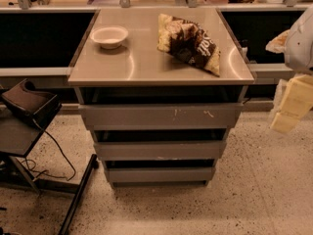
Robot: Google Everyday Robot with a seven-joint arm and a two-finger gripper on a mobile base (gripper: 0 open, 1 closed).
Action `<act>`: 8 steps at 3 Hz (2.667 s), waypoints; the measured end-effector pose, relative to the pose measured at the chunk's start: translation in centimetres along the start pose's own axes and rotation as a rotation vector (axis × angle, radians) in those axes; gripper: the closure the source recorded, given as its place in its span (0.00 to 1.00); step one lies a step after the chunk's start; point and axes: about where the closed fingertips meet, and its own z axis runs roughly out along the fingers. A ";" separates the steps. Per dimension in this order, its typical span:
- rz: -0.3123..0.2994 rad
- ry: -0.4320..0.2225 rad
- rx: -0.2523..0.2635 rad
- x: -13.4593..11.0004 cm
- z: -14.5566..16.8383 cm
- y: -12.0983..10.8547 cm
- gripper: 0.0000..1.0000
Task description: Open middle drawer
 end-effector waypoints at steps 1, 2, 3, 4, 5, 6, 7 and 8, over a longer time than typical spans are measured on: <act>0.056 -0.094 -0.061 -1.1 5.3 3.1 0.00; 0.164 -0.215 -0.164 -2.3 12.8 7.3 0.00; 0.269 -0.260 -0.279 -2.6 22.2 11.7 0.00; 0.326 -0.275 -0.325 -3.1 30.4 13.6 0.00; 0.348 -0.307 -0.272 -3.5 31.3 12.1 0.00; 0.347 -0.306 -0.272 -3.5 31.3 12.1 0.00; 0.240 -0.286 -0.203 -3.2 31.2 11.4 0.00; 0.127 -0.165 -0.040 -0.9 30.8 9.9 0.00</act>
Offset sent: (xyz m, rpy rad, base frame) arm -0.0405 0.1056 -0.3225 0.4941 0.2572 -0.1888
